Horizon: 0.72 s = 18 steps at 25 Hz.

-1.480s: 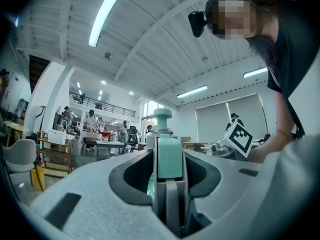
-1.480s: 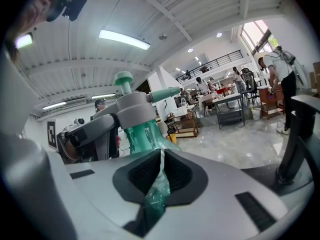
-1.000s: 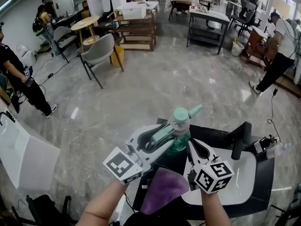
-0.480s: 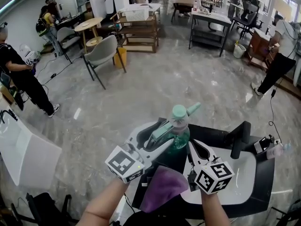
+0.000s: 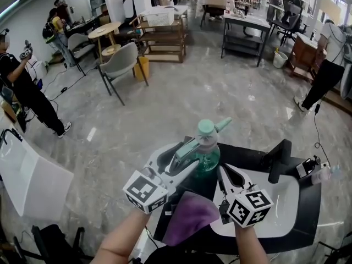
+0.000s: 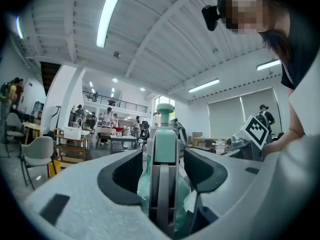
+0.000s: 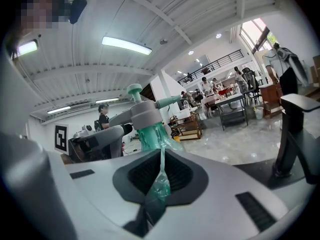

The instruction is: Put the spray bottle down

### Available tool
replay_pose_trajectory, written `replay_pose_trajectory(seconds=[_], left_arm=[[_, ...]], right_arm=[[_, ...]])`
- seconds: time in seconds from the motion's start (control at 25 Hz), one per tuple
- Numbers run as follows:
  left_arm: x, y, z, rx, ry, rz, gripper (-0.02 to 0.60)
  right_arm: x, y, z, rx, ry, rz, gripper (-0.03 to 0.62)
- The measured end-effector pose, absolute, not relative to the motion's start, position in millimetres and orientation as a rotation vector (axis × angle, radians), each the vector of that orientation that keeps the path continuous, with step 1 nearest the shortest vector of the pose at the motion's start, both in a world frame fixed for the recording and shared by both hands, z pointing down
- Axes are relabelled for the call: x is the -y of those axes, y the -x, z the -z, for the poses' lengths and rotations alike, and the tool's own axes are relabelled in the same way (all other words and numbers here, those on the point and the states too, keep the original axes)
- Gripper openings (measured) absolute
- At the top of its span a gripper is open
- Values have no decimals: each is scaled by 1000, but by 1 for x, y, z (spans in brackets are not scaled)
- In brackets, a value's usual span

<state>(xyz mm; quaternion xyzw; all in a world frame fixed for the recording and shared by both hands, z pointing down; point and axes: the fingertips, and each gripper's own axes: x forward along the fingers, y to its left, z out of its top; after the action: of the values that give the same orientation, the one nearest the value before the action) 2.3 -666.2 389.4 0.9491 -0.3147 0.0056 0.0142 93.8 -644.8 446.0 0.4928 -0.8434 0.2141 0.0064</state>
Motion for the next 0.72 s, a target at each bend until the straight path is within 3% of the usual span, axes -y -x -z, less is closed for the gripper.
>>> replay_pose_trajectory(seconds=[0.72], left_arm=[[649,18,-392,1141,-2874,-68,238]], right_arm=[[618,-93,-440,2675,-1503,-679,9]])
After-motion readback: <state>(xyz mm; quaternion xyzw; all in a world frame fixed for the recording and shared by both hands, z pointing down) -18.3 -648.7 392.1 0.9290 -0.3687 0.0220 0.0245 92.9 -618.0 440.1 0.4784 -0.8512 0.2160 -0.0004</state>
